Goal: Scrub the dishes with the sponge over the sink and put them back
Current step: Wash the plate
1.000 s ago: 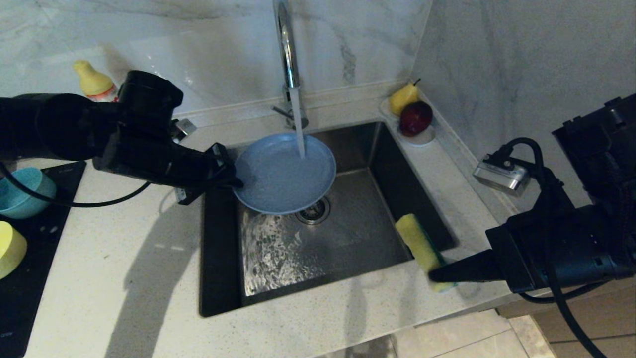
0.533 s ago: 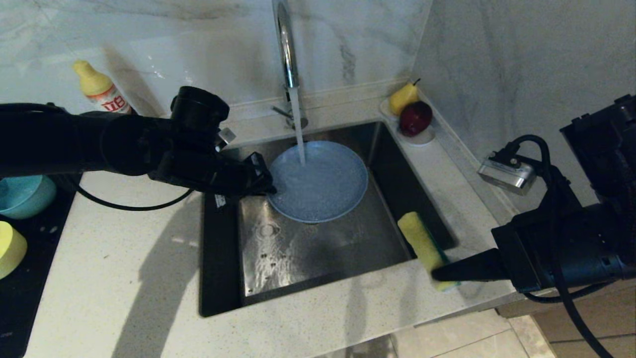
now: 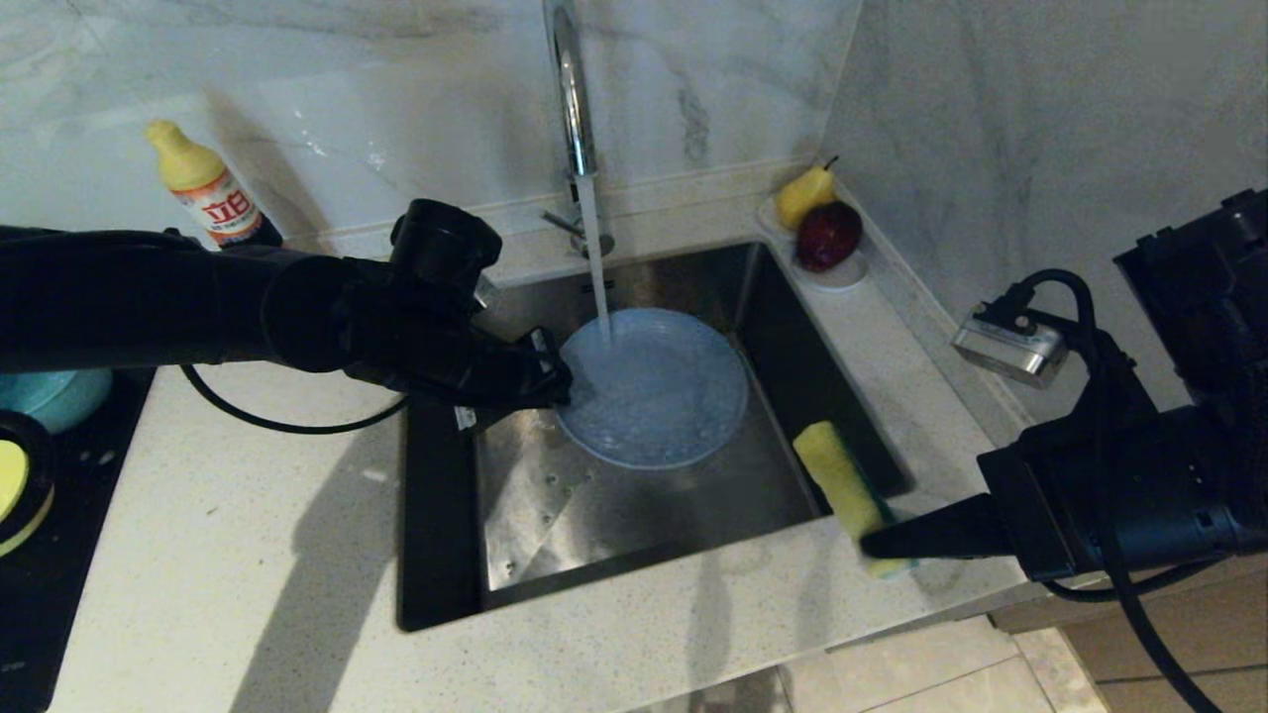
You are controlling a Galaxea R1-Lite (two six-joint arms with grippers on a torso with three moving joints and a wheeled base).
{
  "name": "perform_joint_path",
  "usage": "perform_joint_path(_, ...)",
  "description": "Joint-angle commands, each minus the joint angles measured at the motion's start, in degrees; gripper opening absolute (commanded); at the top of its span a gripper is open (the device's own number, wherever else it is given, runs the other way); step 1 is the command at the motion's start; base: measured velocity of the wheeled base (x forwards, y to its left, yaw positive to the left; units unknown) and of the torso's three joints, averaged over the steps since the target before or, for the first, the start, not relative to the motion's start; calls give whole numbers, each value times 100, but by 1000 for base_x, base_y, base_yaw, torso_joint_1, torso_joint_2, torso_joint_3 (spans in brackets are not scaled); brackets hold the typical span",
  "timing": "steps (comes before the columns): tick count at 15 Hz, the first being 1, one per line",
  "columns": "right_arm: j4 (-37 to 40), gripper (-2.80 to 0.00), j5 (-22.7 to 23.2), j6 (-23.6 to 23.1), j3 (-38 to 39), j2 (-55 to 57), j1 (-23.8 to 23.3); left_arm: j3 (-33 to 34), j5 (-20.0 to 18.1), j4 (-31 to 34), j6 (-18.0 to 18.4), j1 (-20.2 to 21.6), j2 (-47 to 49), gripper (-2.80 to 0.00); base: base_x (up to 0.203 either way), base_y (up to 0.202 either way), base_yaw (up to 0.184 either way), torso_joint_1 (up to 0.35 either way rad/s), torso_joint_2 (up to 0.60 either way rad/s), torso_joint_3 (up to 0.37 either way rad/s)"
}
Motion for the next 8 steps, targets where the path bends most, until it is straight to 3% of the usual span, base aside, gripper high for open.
perform_joint_path(1, 6, -280, 15, 15, 17, 36, 3, 9, 907, -73, -22, 179, -21, -280, 0, 0, 0, 0, 0, 0)
perform_joint_path(8, 14, -280, 15, 23, 1, -34, 21, 73, 1144, -266, 308, 1256, -898, -280, 0, 0, 0, 0, 0, 0)
